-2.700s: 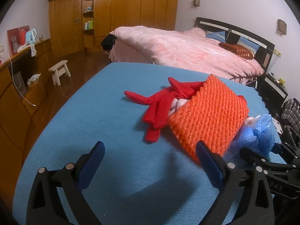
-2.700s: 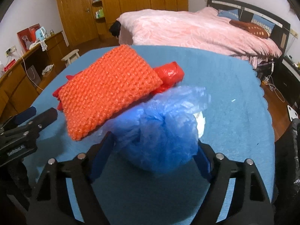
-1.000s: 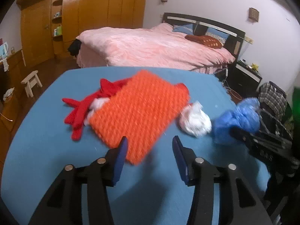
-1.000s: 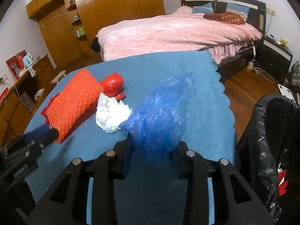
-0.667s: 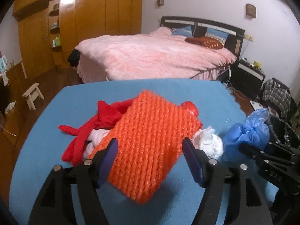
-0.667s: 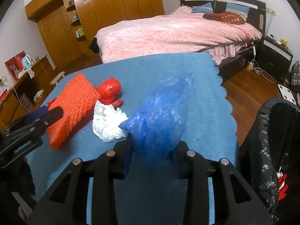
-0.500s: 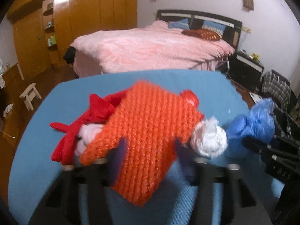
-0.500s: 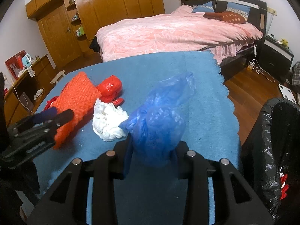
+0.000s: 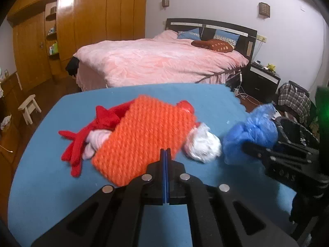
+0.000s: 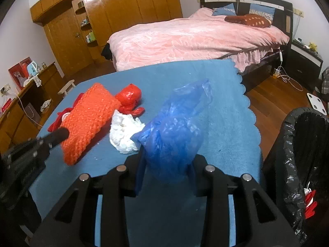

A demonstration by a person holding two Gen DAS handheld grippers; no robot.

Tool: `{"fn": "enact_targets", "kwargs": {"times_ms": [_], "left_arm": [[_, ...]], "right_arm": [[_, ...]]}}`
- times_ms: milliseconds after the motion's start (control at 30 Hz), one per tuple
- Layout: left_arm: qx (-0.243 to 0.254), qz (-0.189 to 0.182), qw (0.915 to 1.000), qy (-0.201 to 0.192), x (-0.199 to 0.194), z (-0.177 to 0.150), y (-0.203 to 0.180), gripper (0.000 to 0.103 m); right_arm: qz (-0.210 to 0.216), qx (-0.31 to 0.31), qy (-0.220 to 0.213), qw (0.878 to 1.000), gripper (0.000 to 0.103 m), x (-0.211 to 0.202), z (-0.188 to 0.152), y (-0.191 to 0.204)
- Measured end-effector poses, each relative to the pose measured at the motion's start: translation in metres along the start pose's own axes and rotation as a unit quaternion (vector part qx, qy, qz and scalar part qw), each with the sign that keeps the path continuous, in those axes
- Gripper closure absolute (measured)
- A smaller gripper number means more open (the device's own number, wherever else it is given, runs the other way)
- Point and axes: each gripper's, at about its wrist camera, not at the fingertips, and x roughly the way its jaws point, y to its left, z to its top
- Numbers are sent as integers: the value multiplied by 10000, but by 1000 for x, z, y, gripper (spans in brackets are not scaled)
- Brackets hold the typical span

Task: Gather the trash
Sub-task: 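Grasp the orange mesh scrubber with the left tool and lift it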

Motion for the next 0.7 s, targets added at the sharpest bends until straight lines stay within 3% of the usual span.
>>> {"fn": "enact_targets", "kwargs": {"times_ms": [167, 300, 500, 633, 667, 700], "left_arm": [[10, 174, 9998, 109, 7, 0, 1, 100], [-158, 281, 9994, 133, 24, 13, 17, 60], [-86, 212, 9993, 283, 54, 27, 25, 42], [69, 161, 9990, 401, 67, 22, 19, 44], [99, 151, 9989, 432, 69, 21, 17, 50], [121, 109, 9988, 468, 70, 20, 17, 64]], "right_arm": [[-19, -8, 33, 10000, 68, -1, -2, 0], [-43, 2, 43, 10000, 68, 2, 0, -2], [-54, -1, 77, 10000, 68, 14, 7, -5], [-48, -16, 90, 9999, 68, 20, 9, -5], [-43, -12, 99, 9999, 68, 22, 9, -6], [-41, -8, 109, 9999, 68, 22, 8, -6]]}}
